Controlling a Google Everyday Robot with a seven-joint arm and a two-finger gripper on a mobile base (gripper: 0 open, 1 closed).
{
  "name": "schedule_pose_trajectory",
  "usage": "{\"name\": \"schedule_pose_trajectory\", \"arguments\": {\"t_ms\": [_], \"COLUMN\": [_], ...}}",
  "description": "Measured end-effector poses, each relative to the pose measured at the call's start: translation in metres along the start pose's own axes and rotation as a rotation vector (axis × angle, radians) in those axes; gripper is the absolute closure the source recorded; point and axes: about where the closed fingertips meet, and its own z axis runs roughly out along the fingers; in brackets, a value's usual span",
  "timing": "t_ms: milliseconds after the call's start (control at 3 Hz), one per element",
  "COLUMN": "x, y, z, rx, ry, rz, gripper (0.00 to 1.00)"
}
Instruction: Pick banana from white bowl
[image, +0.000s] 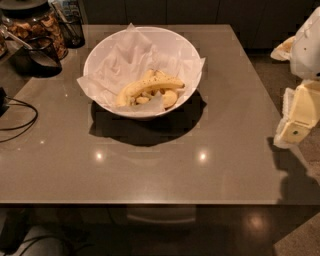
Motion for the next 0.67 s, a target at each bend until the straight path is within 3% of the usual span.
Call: {"name": "schedule_pose_trajectory", "arguments": {"t_ms": [333, 667], "x": [0.000, -0.026], "y": [0.000, -0.020], "z": [0.000, -0.002], "rx": [0.000, -0.003], "ry": [0.000, -0.012], "rz": [0.000, -0.051], "gripper": [0.00, 0.00]}}
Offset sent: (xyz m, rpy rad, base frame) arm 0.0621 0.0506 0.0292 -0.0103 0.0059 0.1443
